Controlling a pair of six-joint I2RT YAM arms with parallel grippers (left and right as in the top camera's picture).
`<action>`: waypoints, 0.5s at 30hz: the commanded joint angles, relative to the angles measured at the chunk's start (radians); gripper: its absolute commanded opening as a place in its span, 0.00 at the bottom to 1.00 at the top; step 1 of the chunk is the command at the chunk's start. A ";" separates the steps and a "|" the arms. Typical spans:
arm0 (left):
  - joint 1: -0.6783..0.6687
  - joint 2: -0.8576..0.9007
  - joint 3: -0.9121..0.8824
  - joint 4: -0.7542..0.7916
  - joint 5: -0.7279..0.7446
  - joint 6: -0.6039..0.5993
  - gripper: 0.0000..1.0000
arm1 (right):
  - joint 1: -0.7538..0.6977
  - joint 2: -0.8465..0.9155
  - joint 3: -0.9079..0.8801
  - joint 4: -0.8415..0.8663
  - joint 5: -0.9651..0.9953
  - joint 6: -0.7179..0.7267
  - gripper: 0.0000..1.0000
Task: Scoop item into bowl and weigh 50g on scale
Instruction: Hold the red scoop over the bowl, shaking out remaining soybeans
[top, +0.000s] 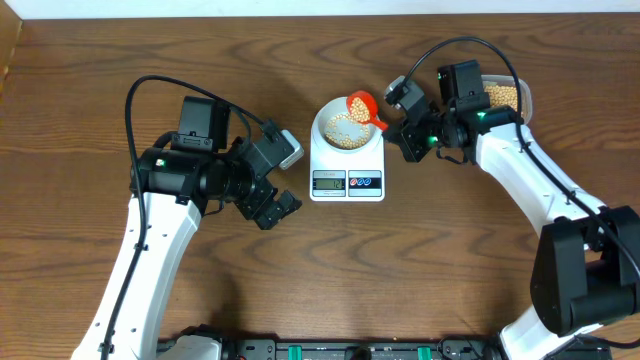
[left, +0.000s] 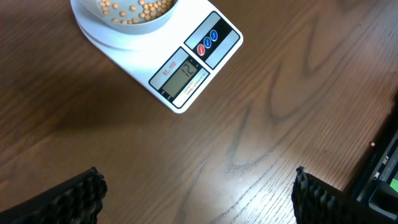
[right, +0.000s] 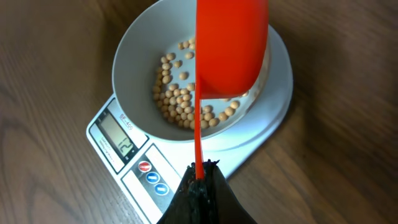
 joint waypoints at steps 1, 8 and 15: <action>0.005 -0.014 0.013 -0.006 -0.010 0.013 0.98 | 0.017 -0.040 0.027 -0.001 0.016 -0.019 0.01; 0.005 -0.014 0.013 -0.006 -0.010 0.013 0.98 | 0.052 -0.062 0.027 -0.009 0.130 -0.042 0.01; 0.005 -0.014 0.013 -0.006 -0.010 0.013 0.98 | 0.069 -0.062 0.027 -0.027 0.148 -0.064 0.01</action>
